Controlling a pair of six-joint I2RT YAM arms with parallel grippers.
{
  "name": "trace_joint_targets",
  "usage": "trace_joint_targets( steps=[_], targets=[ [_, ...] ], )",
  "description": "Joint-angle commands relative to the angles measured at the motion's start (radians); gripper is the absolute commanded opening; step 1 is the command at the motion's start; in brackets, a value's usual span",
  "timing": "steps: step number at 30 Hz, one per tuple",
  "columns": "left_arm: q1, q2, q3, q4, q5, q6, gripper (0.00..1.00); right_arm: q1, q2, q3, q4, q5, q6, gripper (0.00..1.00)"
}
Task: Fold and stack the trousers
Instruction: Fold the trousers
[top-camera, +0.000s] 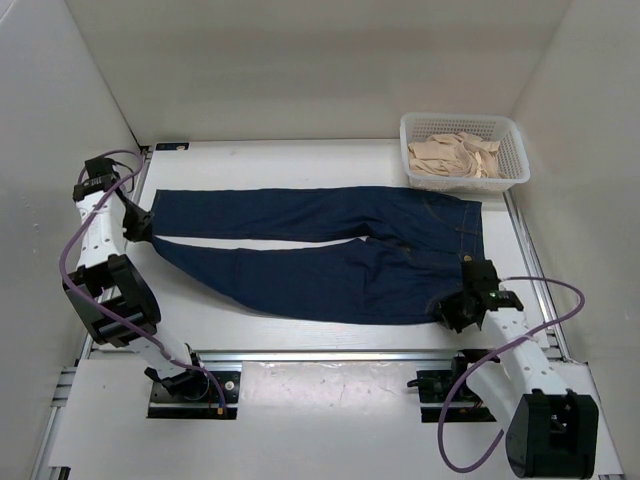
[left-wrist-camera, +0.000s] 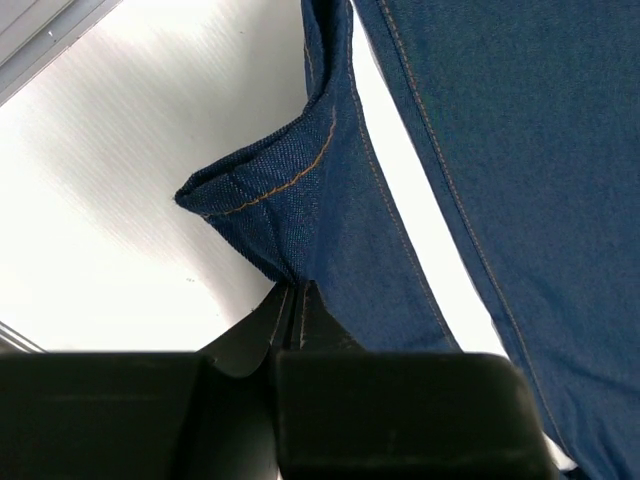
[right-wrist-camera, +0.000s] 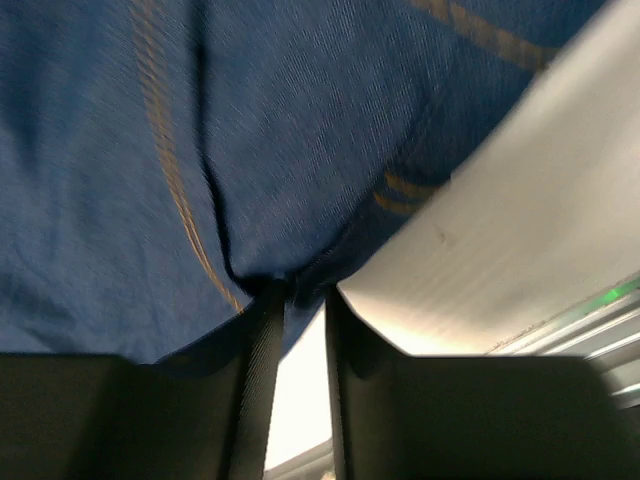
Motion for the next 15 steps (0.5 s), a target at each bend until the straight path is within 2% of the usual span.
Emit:
trace_joint_targets(
  steps=[1,3,5,10,12,13,15],
  targets=[
    [-0.003,-0.036,0.051,-0.007,0.014,0.008,0.1,-0.001,0.01,0.121,0.064,0.178,-0.077,0.22],
    [-0.003,-0.036,0.063,-0.017,0.024,0.008,0.1,-0.001,0.039,0.176,0.064,0.225,-0.139,0.14],
    [-0.003,-0.036,0.086,-0.017,0.025,0.008,0.1,-0.001,0.086,0.265,0.064,0.265,-0.183,0.0],
    [-0.003,-0.036,0.114,-0.036,0.015,0.008,0.1,-0.001,0.096,0.34,-0.001,0.276,-0.275,0.0],
    [-0.003,-0.036,0.114,-0.036,0.015,-0.001,0.1,-0.013,0.086,0.34,-0.044,0.215,-0.286,0.0],
    [-0.003,-0.045,0.114,-0.036,0.015,-0.001,0.1,-0.013,0.086,0.34,-0.066,0.18,-0.273,0.2],
    [-0.003,-0.045,0.114,-0.036,0.015,-0.001,0.1,-0.038,0.103,0.276,-0.075,0.02,-0.248,0.36]
  ],
)
